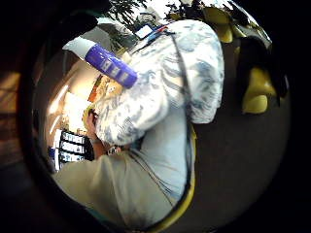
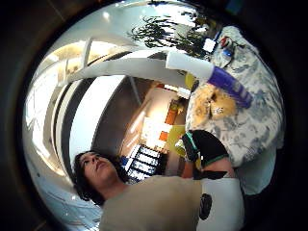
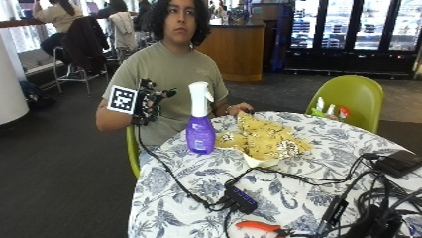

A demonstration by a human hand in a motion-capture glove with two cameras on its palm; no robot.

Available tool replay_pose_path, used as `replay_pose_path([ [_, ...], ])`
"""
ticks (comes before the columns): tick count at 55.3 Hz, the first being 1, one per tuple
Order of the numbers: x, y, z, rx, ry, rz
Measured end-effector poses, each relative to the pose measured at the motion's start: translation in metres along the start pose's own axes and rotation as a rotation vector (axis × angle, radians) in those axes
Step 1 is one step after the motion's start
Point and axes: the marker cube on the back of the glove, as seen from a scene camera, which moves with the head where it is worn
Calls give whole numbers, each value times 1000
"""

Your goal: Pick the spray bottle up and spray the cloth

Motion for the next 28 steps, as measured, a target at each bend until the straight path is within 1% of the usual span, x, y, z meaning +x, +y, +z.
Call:
replay_pose_path([
  [2, -4, -5, 11, 8, 6, 16],
  [5, -4, -11, 25, 4, 9, -73],
  [7, -5, -18, 34, 9, 8, -86],
  [10, -7, -36, 51, 73, 2, -52],
  [12, -9, -48, 62, 120, -8, 6],
  [14, -10, -57, 69, 115, -16, 52],
  [18, -3, -63, 78, 24, -20, -24],
  [21, 1, -79, 88, 81, -14, -66],
  [23, 4, -88, 94, 106, -11, -64],
  [26, 7, -95, 101, 91, -17, -18],
  [28, 10, -100, 105, 86, -24, -15],
])
